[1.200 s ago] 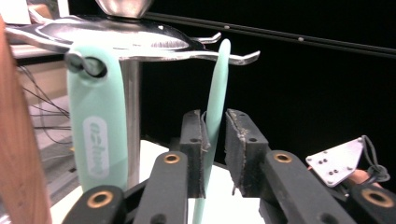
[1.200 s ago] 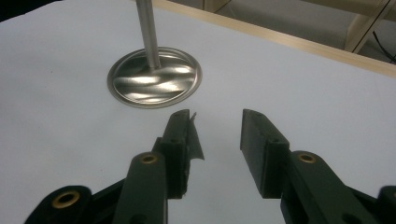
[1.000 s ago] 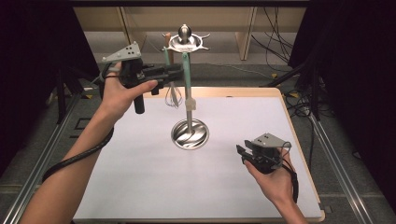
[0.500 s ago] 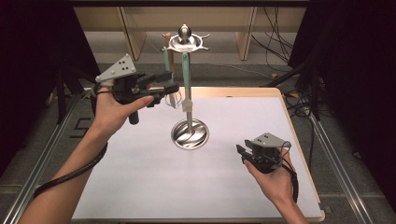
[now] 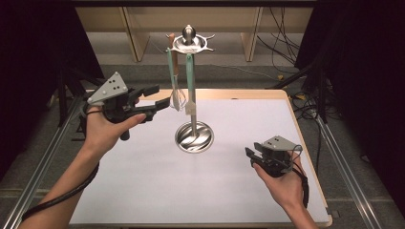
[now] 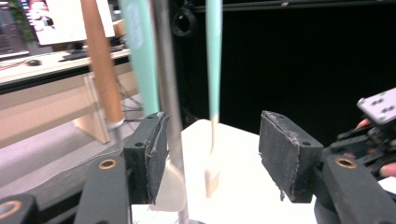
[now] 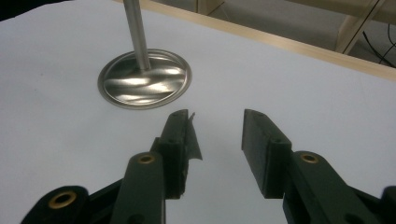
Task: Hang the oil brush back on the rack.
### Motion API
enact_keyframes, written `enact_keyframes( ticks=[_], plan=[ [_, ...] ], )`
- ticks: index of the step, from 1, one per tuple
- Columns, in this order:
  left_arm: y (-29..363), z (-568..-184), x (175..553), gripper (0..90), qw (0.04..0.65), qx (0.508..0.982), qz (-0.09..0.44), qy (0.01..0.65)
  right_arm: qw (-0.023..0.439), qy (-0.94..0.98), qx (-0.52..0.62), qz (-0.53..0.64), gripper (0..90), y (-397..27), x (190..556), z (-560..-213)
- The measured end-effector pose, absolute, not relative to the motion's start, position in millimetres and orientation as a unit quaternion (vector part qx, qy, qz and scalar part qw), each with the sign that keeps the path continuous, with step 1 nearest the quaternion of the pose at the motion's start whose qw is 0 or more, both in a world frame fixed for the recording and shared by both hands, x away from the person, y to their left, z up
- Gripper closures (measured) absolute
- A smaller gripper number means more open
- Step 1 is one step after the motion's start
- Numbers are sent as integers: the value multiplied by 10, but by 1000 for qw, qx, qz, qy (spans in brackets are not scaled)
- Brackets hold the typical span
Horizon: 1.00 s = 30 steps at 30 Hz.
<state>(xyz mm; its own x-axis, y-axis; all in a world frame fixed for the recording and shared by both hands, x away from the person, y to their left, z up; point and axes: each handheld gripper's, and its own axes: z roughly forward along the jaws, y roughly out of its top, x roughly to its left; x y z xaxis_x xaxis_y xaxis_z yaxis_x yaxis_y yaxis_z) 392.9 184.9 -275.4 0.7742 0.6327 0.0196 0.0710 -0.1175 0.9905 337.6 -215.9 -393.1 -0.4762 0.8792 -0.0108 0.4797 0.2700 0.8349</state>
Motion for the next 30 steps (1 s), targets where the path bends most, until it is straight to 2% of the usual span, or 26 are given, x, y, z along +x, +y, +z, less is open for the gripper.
enact_keyframes(
  ticks=[5,9,15,19,21,28,30],
  plan=[
    [1988,-2970,3869,407,611,698,249,277,245,759,446,406,621,-2171,3385,-3949],
    [2033,-3090,3853,407,608,696,250,289,261,749,449,412,621,-2151,3388,-3981],
    [2114,-3324,3822,409,591,701,263,300,250,759,446,405,621,-2170,3384,-3986],
    [2154,-3419,3804,409,574,705,282,306,247,757,451,404,621,-2174,3376,-3986],
    [2158,-3435,3806,408,574,706,280,307,263,752,445,410,621,-2167,3390,-4003],
    [2157,-3502,3807,409,574,703,278,315,261,756,442,405,621,-2186,3375,-3972],
    [2159,-3514,3813,409,572,704,280,315,244,752,455,409,621,-2175,3360,-3972]
  ],
)
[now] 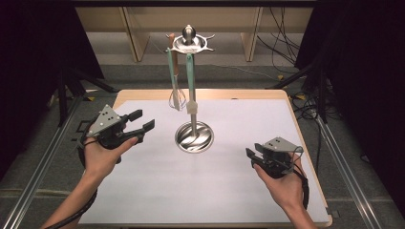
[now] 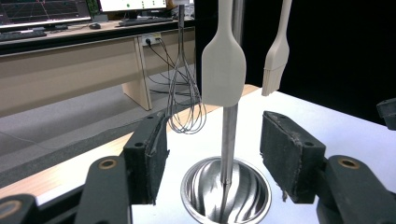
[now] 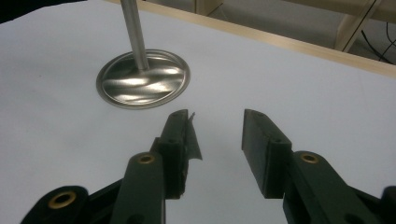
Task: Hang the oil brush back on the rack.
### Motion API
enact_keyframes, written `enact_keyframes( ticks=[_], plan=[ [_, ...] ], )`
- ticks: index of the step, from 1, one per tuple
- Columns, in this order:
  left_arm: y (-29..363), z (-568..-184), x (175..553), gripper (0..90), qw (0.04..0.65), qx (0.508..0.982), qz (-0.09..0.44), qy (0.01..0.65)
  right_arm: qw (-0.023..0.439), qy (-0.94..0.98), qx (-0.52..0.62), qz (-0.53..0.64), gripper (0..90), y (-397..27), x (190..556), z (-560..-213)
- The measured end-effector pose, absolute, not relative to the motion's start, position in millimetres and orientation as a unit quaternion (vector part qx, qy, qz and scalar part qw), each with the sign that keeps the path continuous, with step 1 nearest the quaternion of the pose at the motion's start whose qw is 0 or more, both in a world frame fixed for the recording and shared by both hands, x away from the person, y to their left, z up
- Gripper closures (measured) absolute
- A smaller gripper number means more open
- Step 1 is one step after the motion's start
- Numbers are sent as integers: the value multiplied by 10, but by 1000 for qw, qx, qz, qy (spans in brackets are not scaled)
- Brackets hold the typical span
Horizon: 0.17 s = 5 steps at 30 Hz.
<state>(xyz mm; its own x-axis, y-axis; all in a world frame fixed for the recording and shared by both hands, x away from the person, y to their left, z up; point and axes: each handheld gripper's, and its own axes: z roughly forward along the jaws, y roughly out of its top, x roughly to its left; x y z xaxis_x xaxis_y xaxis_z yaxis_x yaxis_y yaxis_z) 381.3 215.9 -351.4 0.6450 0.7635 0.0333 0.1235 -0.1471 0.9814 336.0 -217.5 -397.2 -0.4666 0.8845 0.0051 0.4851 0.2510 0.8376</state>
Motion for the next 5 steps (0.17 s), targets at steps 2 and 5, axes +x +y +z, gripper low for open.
enact_keyframes(
  ticks=[2,5],
  plan=[
    [2156,-3529,3815,409,572,703,278,318,252,752,449,411,621,-2189,3366,-3983],
    [2150,-3545,3823,409,571,705,277,318,249,743,462,414,620,-2189,3355,-3990]
  ],
)
